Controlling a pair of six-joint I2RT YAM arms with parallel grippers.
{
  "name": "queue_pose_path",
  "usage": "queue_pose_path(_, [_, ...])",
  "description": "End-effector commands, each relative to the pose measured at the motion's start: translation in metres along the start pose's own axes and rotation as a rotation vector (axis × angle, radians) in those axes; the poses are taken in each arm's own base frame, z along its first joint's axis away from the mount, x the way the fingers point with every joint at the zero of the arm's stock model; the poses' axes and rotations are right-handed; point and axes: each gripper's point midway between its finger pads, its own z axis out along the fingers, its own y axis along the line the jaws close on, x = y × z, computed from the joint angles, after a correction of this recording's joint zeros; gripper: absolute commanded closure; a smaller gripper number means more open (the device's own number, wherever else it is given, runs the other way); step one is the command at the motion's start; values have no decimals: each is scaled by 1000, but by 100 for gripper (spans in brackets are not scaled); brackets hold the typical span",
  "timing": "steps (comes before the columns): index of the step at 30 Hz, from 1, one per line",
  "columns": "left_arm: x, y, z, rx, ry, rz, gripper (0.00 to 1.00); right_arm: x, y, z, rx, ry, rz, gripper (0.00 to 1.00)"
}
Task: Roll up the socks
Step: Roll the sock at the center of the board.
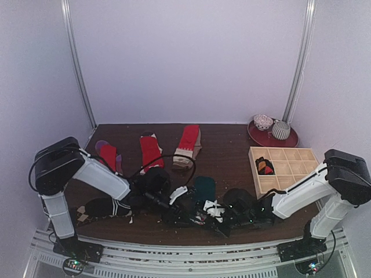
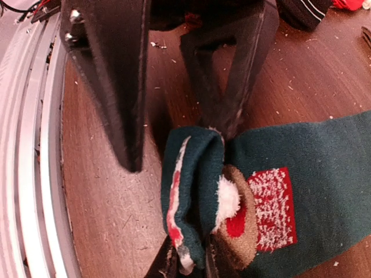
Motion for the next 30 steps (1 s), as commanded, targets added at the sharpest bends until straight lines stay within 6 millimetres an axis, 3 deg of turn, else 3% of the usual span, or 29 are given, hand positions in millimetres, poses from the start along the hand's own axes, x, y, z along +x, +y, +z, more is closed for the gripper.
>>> queue_pose_path(1, [-2, 32, -29, -236, -4, 38, 37, 60, 16, -1, -139, 191, 278, 87])
queue_pose_path(4, [-30, 16, -41, -268, -123, 200, 19, 57, 20, -3, -247, 193, 436, 87])
queue_pose_path(8, [-58, -10, -54, -366, -279, 455, 18, 60, 17, 1, -327, 239, 608, 86])
queue_pose_path(11, [-69, -20, -53, -336, -327, 528, 18, 68, 12, 4, -361, 284, 712, 86])
queue_pose_path(15, [-60, -21, -28, -268, -270, 572, 25, 75, 6, 3, -388, 326, 796, 86])
queue_pose_path(19, [-36, -9, -4, -230, -185, 560, 35, 83, -4, 1, -362, 377, 799, 87])
queue_pose_path(24, [-25, -13, 5, -197, -153, 547, 48, 85, -9, 3, -360, 397, 804, 86])
queue_pose_path(30, [-11, -8, 15, -199, -114, 520, 55, 92, -12, 3, -359, 419, 811, 86])
